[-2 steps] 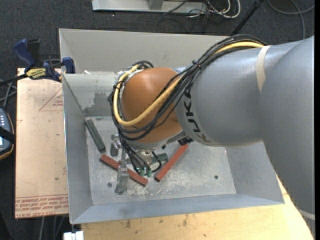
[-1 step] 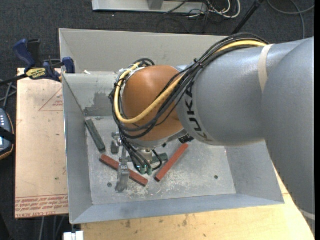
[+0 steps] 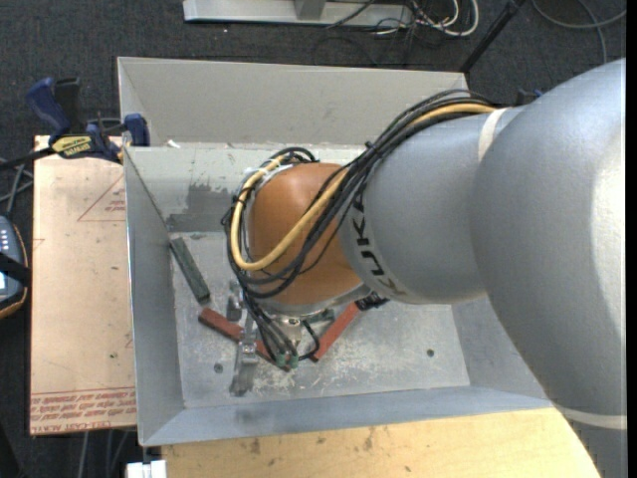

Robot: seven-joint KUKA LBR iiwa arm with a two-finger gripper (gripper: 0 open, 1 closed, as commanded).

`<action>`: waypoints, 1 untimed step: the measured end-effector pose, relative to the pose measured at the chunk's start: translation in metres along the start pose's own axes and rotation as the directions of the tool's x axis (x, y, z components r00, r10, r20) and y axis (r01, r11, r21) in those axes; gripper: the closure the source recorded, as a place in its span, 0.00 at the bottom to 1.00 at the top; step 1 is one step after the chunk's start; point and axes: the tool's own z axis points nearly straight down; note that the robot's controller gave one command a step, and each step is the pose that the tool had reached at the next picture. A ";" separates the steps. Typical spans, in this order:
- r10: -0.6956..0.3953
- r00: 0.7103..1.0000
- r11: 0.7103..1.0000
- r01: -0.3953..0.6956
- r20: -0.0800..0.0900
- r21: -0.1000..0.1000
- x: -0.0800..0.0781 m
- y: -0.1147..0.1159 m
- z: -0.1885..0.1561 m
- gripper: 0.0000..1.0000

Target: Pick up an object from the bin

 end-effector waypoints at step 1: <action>0.132 0.991 0.991 -0.132 -0.004 0.002 -0.034 -0.014 0.060 1.00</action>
Offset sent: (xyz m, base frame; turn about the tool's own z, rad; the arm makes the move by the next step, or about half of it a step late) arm 0.0000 0.0000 0.0000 0.0000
